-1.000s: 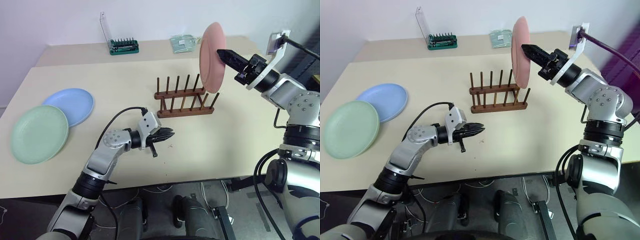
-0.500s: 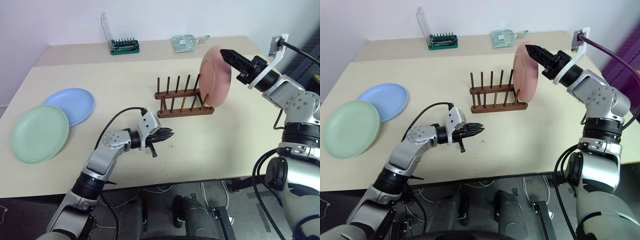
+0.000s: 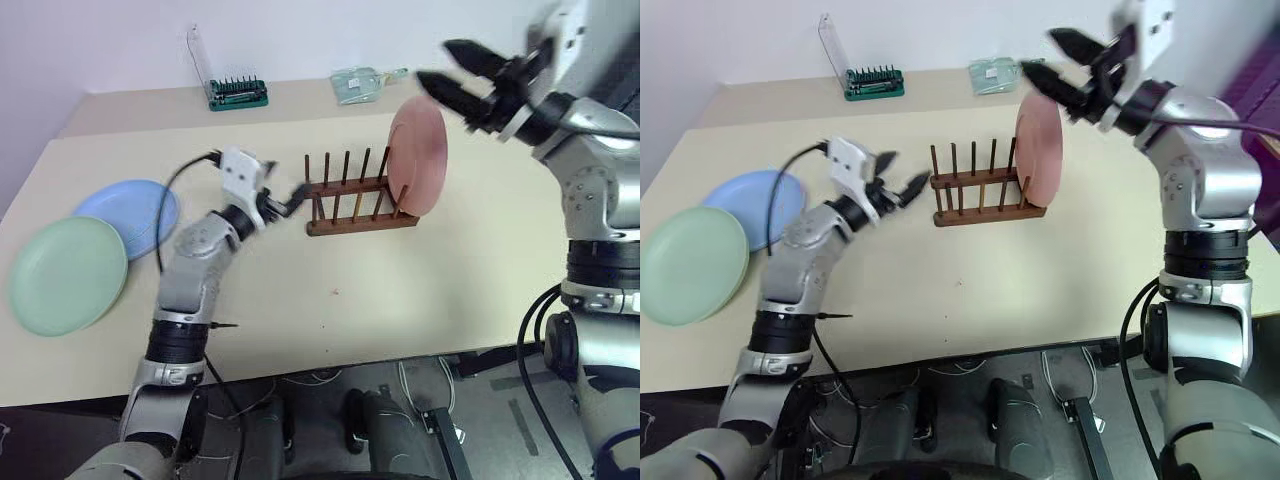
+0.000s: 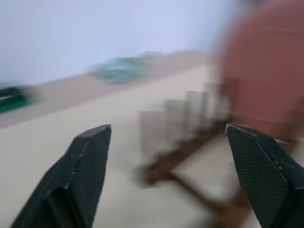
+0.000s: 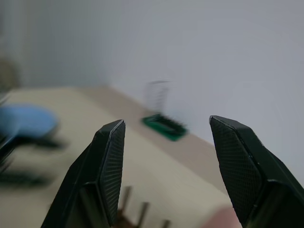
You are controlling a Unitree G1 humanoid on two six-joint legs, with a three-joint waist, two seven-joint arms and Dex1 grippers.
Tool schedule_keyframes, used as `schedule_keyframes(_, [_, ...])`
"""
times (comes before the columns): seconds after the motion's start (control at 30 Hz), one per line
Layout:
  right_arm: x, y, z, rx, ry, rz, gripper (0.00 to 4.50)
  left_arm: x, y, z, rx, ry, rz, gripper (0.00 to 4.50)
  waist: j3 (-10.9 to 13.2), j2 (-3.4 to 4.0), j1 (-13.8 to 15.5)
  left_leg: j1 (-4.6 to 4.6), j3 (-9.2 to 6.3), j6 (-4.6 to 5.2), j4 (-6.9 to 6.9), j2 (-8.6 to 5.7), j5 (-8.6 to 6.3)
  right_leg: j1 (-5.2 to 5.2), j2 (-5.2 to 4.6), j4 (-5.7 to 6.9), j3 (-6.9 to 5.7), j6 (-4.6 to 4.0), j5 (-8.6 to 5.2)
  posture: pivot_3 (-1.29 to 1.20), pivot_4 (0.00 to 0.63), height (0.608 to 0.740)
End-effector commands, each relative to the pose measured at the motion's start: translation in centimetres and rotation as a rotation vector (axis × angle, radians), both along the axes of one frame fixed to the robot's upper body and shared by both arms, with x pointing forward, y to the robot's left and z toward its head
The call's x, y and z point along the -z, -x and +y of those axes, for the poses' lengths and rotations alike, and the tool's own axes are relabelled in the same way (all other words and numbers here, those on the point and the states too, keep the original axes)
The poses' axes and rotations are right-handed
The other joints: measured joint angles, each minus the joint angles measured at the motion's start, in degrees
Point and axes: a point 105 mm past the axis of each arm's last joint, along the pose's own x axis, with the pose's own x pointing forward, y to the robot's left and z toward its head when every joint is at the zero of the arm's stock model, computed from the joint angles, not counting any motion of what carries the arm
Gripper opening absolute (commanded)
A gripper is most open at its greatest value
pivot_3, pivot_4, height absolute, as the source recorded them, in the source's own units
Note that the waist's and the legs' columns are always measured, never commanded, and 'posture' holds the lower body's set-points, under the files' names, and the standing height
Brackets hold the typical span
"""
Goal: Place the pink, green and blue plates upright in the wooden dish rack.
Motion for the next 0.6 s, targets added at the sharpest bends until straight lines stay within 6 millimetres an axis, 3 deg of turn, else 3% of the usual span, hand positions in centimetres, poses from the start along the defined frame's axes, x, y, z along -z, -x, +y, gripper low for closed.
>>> schedule_keyframes(0.03, [2.6,2.6,5.6,-0.173,0.162,-0.035,2.87,-4.4,1.8,9.6,-0.436,0.102,-0.125,3.7,0.02,-0.05,-0.19,0.01,0.01,0.0,0.0,0.03,0.0,0.0,0.02,0.0,0.0,0.0,0.0,0.0,0.15,0.73])
schedule_keyframes(0.17, [4.9,3.4,7.8,-0.251,0.206,-0.019,2.87,-4.3,5.8,17.6,-0.791,0.264,-0.084,3.7,0.06,-0.12,0.52,0.01,0.0,-0.01,0.02,-0.01,0.0,0.03,-0.13,0.06,-0.01,0.0,0.01,0.0,0.15,0.73])
schedule_keyframes(0.27, [6.0,3.3,8.7,-0.278,0.213,0.002,2.87,-1.5,9.3,22.4,-0.994,0.281,0.053,3.7,0.04,-0.19,0.68,-0.01,0.02,-0.01,0.1,-0.14,0.0,0.15,-0.26,-0.12,-0.01,0.1,0.15,0.0,0.15,0.73])
schedule_keyframes(0.43, [6.5,3.3,9.2,-0.31,0.22,0.017,2.87,3.7,13.5,24.5,-1.076,0.437,0.235,3.7,-0.02,-0.41,0.88,-0.02,-0.03,-0.02,0.13,-0.14,-0.01,0.16,-0.27,-0.13,-0.06,0.09,0.15,0.0,0.15,0.73])
schedule_keyframes(0.6, [7.0,3.1,9.4,-0.316,0.228,0.027,2.87,8.1,15.7,23.2,-1.078,0.582,0.385,3.7,-0.01,-0.55,0.98,-0.02,-0.06,-0.04,0.14,-0.11,-0.02,0.15,-0.26,-0.11,-0.08,-0.01,0.19,0.0,0.15,0.73])
